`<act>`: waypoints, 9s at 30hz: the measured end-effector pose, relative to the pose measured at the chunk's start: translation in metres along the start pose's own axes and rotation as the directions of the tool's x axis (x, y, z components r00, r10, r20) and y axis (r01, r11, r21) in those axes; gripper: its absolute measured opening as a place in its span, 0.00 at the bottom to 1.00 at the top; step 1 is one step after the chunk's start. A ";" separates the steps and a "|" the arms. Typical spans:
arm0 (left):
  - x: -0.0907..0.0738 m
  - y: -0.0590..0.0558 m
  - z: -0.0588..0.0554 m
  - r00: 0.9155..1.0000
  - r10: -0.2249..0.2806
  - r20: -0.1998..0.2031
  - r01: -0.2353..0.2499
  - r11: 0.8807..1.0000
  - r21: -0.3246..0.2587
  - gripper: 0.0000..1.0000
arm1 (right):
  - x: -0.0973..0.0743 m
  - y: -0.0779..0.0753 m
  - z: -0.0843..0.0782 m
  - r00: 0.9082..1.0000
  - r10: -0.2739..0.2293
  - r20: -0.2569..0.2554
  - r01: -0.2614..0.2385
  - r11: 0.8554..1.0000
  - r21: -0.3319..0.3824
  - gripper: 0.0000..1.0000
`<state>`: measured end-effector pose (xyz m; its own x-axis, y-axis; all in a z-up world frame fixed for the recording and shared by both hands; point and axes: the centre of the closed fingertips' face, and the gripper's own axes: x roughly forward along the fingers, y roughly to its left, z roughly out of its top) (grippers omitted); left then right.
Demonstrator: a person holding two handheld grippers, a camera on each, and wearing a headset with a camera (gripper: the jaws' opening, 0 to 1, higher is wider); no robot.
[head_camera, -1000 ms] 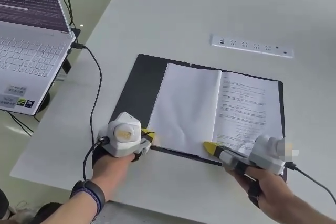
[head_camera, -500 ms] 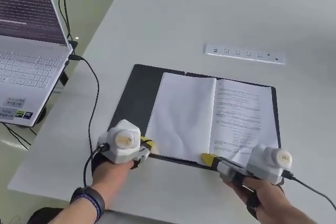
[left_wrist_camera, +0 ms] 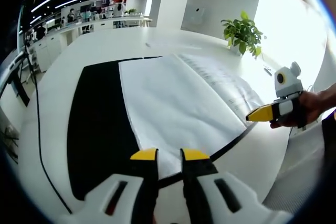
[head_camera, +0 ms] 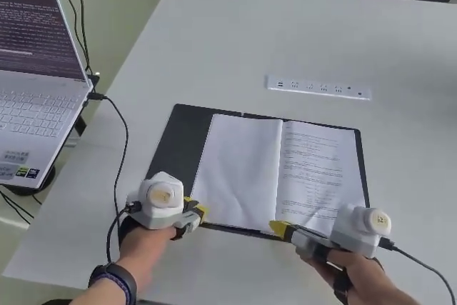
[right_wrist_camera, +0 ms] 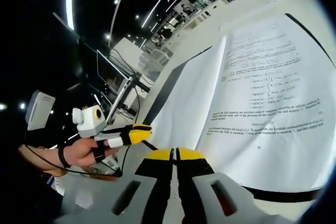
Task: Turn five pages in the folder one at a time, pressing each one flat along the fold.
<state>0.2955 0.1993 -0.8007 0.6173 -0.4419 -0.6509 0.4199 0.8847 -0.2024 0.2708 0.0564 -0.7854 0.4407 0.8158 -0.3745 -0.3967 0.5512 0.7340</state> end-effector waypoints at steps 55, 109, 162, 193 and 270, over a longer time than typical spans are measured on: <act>-0.101 -0.026 0.075 0.982 0.066 0.177 -0.074 0.996 0.039 0.54 | -0.135 -0.002 0.056 0.969 -0.209 0.133 0.243 0.910 -0.335 0.53; -0.024 -0.149 0.125 0.942 -0.335 -0.034 0.326 0.882 0.339 0.67 | -0.201 -0.003 0.033 0.909 -0.330 0.255 0.384 0.901 -0.200 0.68; 0.148 -0.268 0.044 0.915 -0.265 -0.304 0.394 0.748 0.534 0.68 | -0.208 -0.013 0.022 0.932 -0.313 0.184 0.345 0.921 -0.182 0.67; 0.146 -0.254 0.050 0.934 -0.286 -0.214 0.356 0.805 0.475 0.50 | -0.171 -0.046 0.039 0.963 -0.240 0.123 0.259 0.950 -0.171 0.57; 0.079 -0.211 0.078 0.967 -0.249 -0.051 0.254 0.928 0.272 0.65 | -0.115 -0.087 0.101 0.987 -0.068 0.147 0.054 0.994 0.097 0.00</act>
<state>0.3075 -0.0342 -0.7519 0.4582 -0.6402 -0.6166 0.7276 0.6686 -0.1536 0.3359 -0.1033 -0.7484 0.5803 0.7420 -0.3356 -0.2926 0.5745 0.7644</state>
